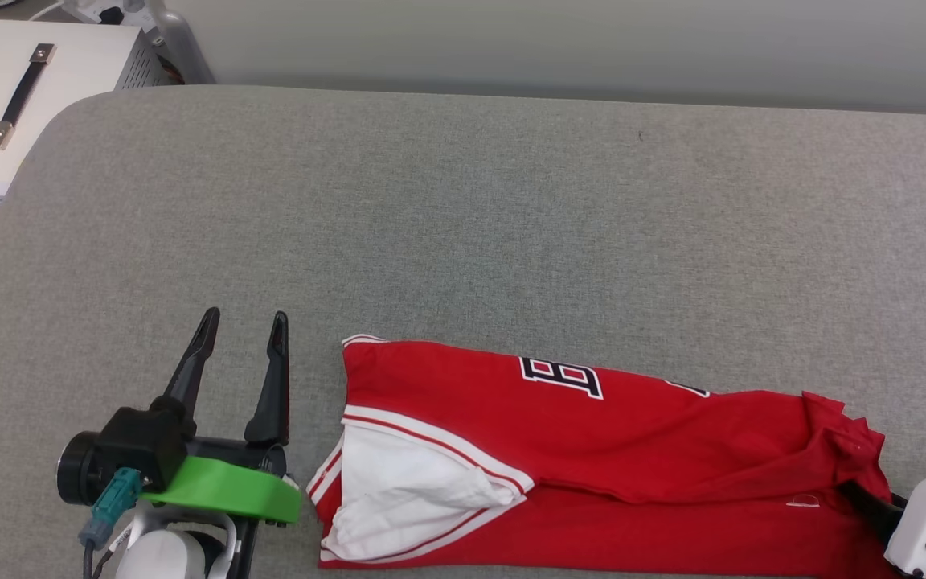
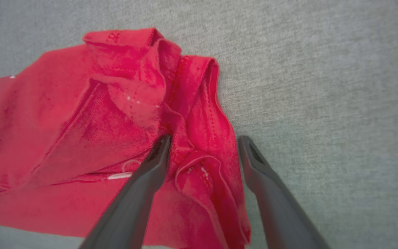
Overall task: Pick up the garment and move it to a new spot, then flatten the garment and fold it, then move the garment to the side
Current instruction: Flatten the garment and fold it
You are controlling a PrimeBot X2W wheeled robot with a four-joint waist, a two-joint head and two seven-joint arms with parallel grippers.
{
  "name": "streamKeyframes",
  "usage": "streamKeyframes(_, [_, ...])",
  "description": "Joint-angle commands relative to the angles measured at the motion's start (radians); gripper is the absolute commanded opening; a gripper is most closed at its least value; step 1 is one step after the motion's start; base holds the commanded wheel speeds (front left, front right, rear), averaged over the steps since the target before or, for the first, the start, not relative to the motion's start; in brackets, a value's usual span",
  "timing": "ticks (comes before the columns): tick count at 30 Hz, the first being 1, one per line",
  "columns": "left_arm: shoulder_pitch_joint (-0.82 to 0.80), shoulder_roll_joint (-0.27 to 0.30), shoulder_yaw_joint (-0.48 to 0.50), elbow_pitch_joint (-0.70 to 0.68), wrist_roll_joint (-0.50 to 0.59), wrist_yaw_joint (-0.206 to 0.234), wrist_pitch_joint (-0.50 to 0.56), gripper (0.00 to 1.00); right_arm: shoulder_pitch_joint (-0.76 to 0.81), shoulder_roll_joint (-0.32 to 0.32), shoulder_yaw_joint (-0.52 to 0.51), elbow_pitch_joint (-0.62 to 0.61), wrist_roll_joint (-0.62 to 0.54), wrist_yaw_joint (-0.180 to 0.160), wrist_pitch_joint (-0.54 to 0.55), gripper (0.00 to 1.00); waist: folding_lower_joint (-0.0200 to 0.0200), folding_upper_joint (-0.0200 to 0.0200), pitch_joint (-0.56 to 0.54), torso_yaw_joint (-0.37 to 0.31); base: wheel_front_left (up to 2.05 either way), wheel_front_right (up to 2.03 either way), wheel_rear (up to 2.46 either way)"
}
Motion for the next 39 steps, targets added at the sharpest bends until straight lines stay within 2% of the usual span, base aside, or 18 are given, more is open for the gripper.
streamKeyframes(1, [0.008,-0.015,0.012,0.004,0.018,-0.013,-0.006,1.00,-0.013,0.009,0.002,0.022,0.000,-0.001,0.000,1.00,0.0000,0.0000,0.007,0.006,0.00,0.00,0.00])
streamKeyframes(6, [-0.003,-0.045,0.038,0.016,0.046,-0.038,-0.006,1.00,-0.022,0.022,0.022,0.071,0.034,-0.001,0.006,1.00,0.0000,0.0000,0.019,0.011,0.00,0.00,0.00])
streamKeyframes(11, [-0.011,-0.058,0.038,0.028,0.055,-0.044,-0.006,1.00,-0.031,0.030,0.077,0.107,0.081,-0.001,0.008,1.00,0.0000,0.0000,0.024,0.010,0.00,0.00,0.00])
streamKeyframes(23, [-0.012,-0.042,0.015,0.039,0.035,-0.045,-0.006,1.00,-0.049,0.036,0.207,0.148,0.165,-0.001,-0.025,1.00,0.0000,0.0000,0.003,0.004,0.00,0.00,0.00])
streamKeyframes(24, [-0.010,-0.041,0.017,0.038,0.034,-0.045,-0.006,1.00,-0.050,0.036,0.214,0.153,0.168,-0.001,-0.026,0.95,0.0000,0.0000,0.001,0.004,0.00,0.00,0.00])
streamKeyframes(25, [-0.009,-0.041,0.018,0.037,0.033,-0.045,-0.006,1.00,-0.049,0.035,0.219,0.157,0.170,-0.001,-0.027,0.44,0.0000,0.0000,0.001,0.003,0.00,0.00,0.00])
streamKeyframes(26, [-0.008,-0.040,0.018,0.036,0.032,-0.045,-0.006,1.00,-0.048,0.031,0.225,0.162,0.172,-0.001,-0.029,0.00,0.0000,0.0000,0.000,0.004,0.00,0.00,0.00])
streamKeyframes(32, [-0.009,-0.035,0.019,0.032,0.028,-0.045,-0.006,1.00,-0.052,-0.004,0.229,0.178,0.168,-0.001,-0.086,0.00,0.0000,0.0000,0.003,0.002,0.00,0.00,0.00])
streamKeyframes(39, [-0.005,-0.033,0.017,0.037,0.026,-0.045,-0.006,1.00,-0.071,-0.070,0.186,0.196,0.145,-0.001,-0.161,0.00,0.0000,0.0000,-0.003,-0.003,0.00,0.00,0.00])
